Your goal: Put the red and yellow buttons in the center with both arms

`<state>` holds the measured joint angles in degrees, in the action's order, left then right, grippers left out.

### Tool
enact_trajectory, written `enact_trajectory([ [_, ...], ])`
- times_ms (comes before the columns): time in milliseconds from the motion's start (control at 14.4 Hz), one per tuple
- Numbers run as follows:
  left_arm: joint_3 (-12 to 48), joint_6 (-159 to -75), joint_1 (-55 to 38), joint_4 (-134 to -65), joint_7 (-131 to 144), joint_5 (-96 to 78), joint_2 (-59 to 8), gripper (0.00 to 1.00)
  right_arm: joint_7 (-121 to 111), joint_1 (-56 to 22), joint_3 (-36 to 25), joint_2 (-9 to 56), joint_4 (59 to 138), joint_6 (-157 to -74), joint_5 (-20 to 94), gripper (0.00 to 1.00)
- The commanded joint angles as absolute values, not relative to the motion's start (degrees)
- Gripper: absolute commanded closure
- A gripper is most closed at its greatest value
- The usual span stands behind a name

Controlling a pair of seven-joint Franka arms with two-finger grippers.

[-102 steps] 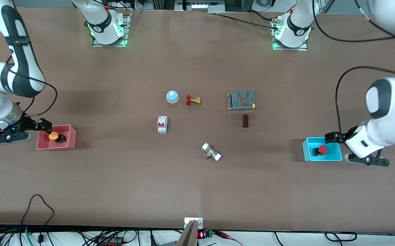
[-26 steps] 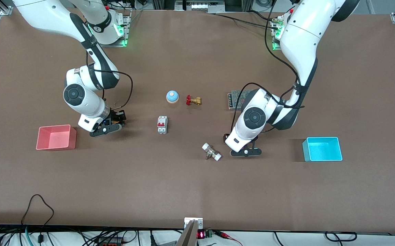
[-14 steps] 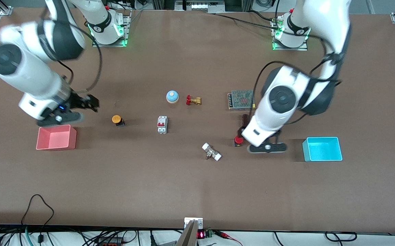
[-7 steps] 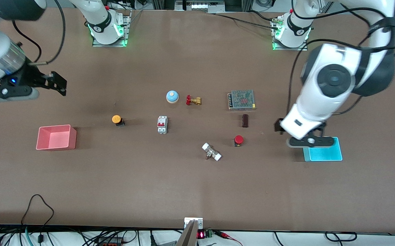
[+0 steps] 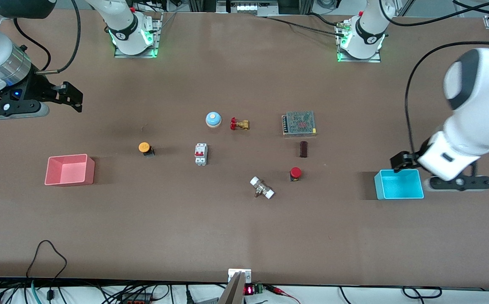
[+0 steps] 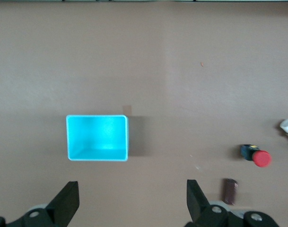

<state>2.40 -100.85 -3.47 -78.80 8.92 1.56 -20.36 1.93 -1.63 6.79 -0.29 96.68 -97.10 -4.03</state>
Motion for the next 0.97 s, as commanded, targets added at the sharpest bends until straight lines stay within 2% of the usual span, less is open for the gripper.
enact_trajectory([
  [0,3.3,-104.4,-2.1,-91.5,7.8,-0.9,-10.0,0.00,2.0,-1.4,7.1,-0.3,96.1,-96.2,-3.3,0.00],
  [139,3.3,-104.9,-2.1,-99.1,7.7,-0.9,-3.0,0.00,1.9,-1.4,7.1,-0.3,96.1,-96.2,-3.3,0.00],
  [208,3.3,-102.9,-2.1,-99.6,6.9,-0.8,-1.1,0.00,1.9,-1.4,7.1,-0.2,96.0,-96.2,-3.3,0.00],
  [347,3.3,-93.5,-2.1,-96.3,4.7,-0.8,-1.1,0.00,1.8,-1.3,7.1,-0.2,96.1,-96.2,-3.3,0.00],
  [556,3.2,-93.6,-2.2,-94.9,3.7,-0.8,-1.7,0.00,2.3,-1.3,7.2,0.3,96.0,-96.3,-3.1,0.00],
  [694,2.6,-93.6,-2.1,-91.6,3.8,-0.7,-3.7,0.00,2.6,-1.2,7.1,0.5,96.0,-96.2,0.7,0.00],
  [903,2.8,-93.5,-1.0,-91.2,3.3,-0.2,-4.0,0.00,2.7,-1.1,7.0,0.5,96.0,-96.2,1.8,0.00],
])
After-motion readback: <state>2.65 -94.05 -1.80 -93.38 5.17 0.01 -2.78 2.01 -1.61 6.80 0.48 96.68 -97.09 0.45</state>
